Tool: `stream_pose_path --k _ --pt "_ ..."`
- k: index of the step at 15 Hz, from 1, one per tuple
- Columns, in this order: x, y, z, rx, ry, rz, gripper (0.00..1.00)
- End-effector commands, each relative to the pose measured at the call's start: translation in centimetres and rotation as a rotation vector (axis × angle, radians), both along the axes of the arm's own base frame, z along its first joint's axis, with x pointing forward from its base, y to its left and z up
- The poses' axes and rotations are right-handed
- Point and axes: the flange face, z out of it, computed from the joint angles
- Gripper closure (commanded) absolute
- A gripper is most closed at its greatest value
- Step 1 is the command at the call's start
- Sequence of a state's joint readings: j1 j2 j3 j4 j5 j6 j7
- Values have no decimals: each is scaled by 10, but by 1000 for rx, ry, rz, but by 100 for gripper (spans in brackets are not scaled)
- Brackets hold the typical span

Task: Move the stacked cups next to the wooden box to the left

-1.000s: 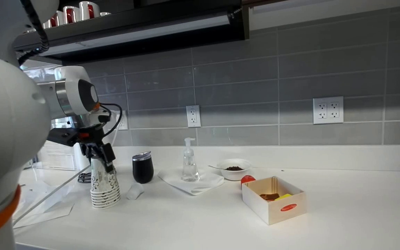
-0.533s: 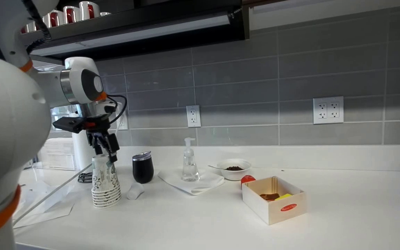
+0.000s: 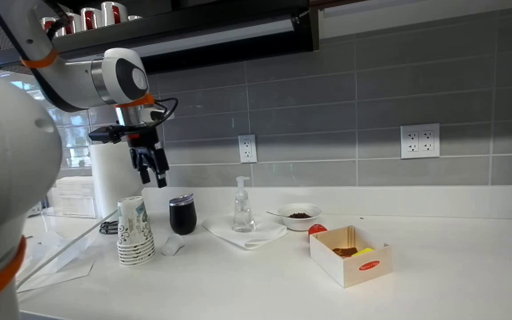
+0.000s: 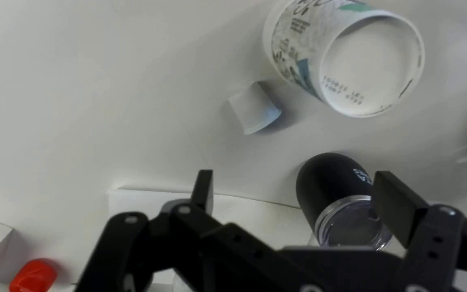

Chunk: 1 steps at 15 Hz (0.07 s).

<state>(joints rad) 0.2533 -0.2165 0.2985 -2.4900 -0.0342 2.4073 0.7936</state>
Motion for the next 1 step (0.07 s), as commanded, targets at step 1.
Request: stream_pose_path --k 1 --pt "1 -20 17 11 17 -43 0"
